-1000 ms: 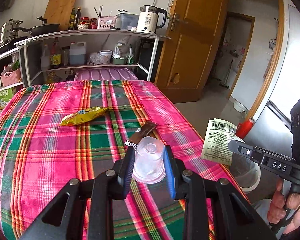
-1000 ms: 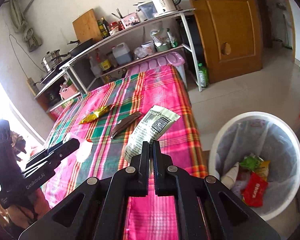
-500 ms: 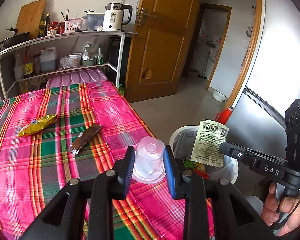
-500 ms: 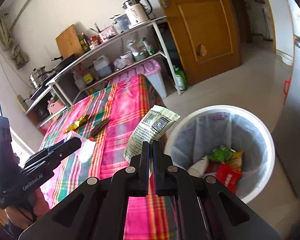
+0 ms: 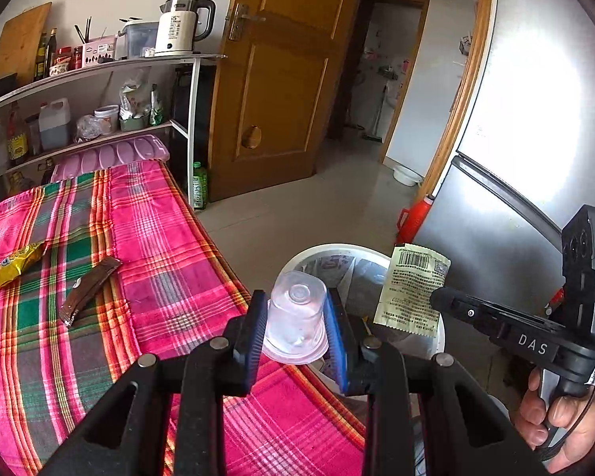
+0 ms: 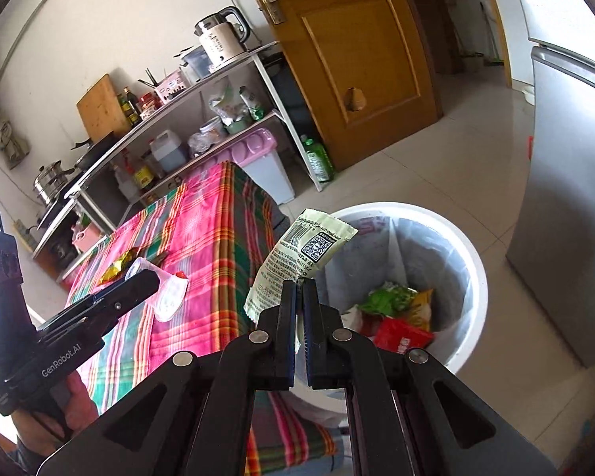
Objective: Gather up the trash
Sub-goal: 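Carry the sachet and cup to the bin and open the right tool, then open the left tool over the bin to drop the clear plastic cup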
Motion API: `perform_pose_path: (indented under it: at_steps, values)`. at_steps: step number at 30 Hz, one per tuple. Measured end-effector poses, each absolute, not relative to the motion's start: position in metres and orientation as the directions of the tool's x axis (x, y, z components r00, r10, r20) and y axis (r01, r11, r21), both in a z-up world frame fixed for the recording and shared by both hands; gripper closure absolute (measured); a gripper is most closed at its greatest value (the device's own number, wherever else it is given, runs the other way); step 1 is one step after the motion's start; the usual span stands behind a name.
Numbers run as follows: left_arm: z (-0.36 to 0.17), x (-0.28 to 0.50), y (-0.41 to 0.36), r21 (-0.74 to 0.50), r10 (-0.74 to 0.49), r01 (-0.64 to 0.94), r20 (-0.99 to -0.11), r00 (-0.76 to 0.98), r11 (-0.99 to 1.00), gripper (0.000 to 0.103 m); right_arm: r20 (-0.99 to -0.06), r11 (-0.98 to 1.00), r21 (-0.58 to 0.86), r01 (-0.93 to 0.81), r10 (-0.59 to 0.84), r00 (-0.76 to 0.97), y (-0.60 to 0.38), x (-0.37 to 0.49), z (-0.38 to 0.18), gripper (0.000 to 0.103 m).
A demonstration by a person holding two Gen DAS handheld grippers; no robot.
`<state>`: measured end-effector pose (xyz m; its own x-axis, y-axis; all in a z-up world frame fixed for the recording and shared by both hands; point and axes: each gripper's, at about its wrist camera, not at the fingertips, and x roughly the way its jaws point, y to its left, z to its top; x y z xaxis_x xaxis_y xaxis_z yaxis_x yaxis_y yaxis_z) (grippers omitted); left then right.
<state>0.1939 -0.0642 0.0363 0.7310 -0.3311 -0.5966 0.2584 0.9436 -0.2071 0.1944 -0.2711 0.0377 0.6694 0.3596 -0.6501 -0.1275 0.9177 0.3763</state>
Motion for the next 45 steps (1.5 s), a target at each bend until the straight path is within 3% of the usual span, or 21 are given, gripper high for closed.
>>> perform_pose_path:
  at_steps: [27, 34, 45]
  values:
    - [0.0, 0.232, -0.125, -0.22, -0.394, 0.337, -0.661, 0.638, 0.915, 0.071, -0.725, 0.925, 0.379, -0.027, 0.315, 0.612, -0.307, 0.212, -0.004, 0.098]
    - [0.002, 0.231, -0.121, -0.224, -0.393, 0.331, -0.655, 0.645, 0.917, 0.069, -0.717, 0.929, 0.368, -0.036, 0.309, 0.625, -0.306, 0.209, 0.001, 0.085]
    - [0.015, 0.219, -0.103, -0.234, -0.391, 0.315, -0.626, 0.675, 0.92, 0.067, -0.692, 0.93, 0.364, -0.058, 0.311, 0.652, -0.3, 0.199, 0.018, 0.081]
